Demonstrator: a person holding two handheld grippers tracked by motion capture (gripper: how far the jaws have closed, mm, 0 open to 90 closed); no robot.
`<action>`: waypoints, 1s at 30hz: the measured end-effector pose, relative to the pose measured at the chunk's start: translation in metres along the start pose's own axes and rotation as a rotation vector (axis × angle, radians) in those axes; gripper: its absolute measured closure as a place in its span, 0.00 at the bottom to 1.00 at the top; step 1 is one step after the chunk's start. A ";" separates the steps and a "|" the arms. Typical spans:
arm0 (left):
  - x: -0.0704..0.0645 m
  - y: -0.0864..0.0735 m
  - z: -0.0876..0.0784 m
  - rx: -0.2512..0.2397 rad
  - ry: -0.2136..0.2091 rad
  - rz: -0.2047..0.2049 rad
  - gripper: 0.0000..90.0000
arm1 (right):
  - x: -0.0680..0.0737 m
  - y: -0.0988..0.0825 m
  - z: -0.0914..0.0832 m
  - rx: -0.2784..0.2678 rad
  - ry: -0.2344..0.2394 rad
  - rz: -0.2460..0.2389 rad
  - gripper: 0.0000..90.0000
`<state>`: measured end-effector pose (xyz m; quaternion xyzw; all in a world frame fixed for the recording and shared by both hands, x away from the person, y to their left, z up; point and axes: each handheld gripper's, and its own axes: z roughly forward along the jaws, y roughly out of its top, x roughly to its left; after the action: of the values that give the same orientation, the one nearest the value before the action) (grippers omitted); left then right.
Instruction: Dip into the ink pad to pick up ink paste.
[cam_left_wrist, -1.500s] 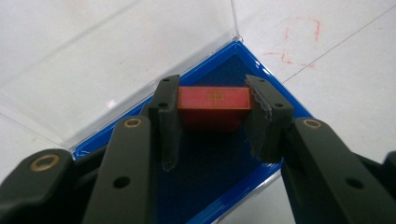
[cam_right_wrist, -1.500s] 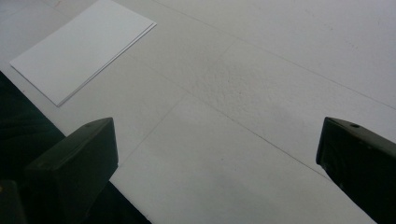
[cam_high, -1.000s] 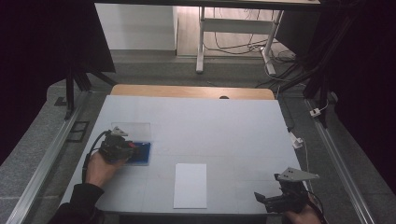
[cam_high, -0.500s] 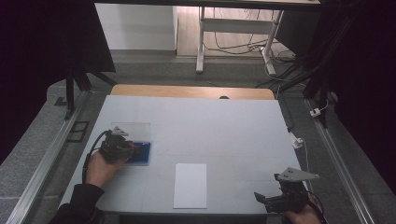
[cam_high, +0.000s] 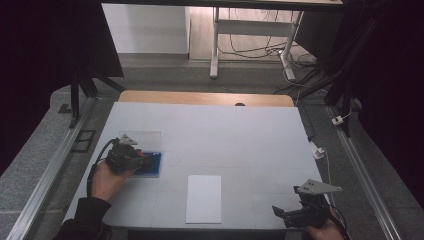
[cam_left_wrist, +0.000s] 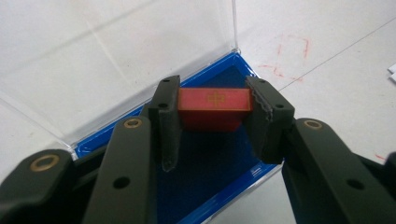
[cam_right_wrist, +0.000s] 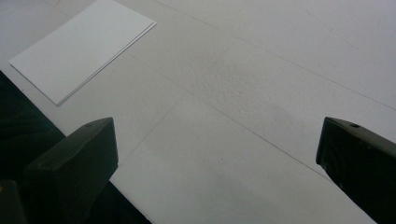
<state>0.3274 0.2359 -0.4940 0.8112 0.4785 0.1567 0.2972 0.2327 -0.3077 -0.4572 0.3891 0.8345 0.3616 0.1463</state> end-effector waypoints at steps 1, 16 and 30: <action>-0.001 0.000 -0.001 0.000 0.001 -0.001 0.65 | 0.000 0.000 0.000 0.000 0.000 0.000 0.00; -0.002 -0.003 -0.020 -0.015 0.000 -0.026 0.65 | 0.000 0.000 -0.001 -0.006 0.002 -0.002 0.00; 0.009 -0.013 -0.018 -0.001 -0.011 -0.054 0.65 | -0.001 0.000 -0.001 -0.010 -0.002 0.010 0.00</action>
<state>0.3130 0.2546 -0.4886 0.7987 0.4985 0.1445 0.3043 0.2325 -0.3094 -0.4566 0.3932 0.8306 0.3659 0.1472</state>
